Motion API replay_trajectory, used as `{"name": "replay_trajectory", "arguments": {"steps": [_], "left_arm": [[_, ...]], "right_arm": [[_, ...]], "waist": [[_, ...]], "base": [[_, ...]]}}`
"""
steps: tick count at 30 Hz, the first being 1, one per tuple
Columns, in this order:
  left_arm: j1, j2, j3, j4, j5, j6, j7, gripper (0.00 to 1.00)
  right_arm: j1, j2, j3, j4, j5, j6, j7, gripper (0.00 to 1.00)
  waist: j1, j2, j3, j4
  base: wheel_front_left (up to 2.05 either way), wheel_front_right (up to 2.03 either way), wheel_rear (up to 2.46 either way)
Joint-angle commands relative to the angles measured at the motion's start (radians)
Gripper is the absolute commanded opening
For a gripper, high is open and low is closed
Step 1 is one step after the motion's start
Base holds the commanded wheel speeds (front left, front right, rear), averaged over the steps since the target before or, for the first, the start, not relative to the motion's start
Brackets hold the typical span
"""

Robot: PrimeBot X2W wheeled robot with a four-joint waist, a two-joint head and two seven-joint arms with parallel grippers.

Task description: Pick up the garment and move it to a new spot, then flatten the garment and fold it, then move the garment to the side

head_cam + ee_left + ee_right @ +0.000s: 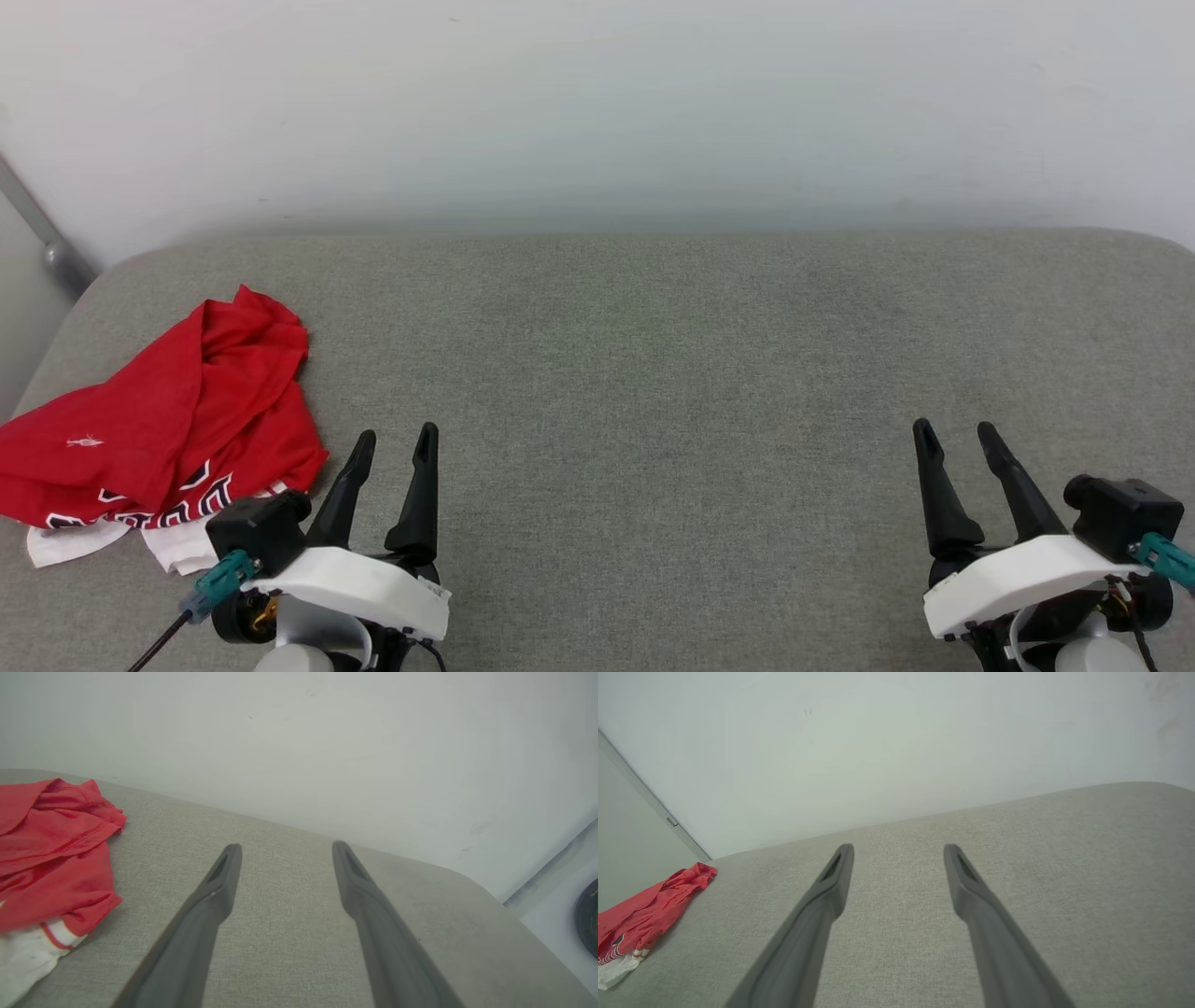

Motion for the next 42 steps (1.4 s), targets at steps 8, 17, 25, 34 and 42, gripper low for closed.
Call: {"name": "replay_trajectory", "arguments": {"steps": [8, 17, 25, 34, 42], "left_arm": [[-0.03, 0.011, -0.015, 0.006, 0.113, 0.005, -0.028, 1.0], [-0.03, 0.014, -0.023, 0.012, 0.19, 0.009, -0.046, 1.0], [-0.032, 0.013, -0.032, 0.024, 0.257, 0.014, -0.064, 1.0], [-0.036, 0.005, -0.03, 0.035, 0.311, 0.015, -0.082, 1.0], [-0.031, -0.006, -0.02, 0.036, 0.34, 0.012, -0.097, 1.0]], "right_arm": [[0.001, 0.004, 0.001, -0.024, -0.096, 0.0, -0.017, 1.0], [0.007, 0.005, 0.009, -0.03, -0.155, 0.0, -0.034, 1.0], [0.01, 0.005, 0.012, -0.032, -0.205, 0.0, -0.042, 1.0], [0.012, 0.005, 0.014, -0.031, -0.253, 0.0, -0.056, 1.0], [0.013, 0.005, 0.015, -0.03, -0.298, 0.0, -0.068, 1.0]], "waist": [[-0.0001, -0.0001, 0.003, 0.0], [-0.0001, -0.0001, 0.005, 0.0], [-0.0001, -0.0001, 0.005, 0.001], [-0.0001, -0.0001, 0.003, 0.001], [-0.0001, -0.0001, 0.002, 0.003]], "base": [[0.0, 0.0, 0.0], [0.0, 0.0, 0.0], [0.0, 0.0, 0.0], [0.0, 0.0, 0.0], [0.0, 0.0, 0.0]]}}
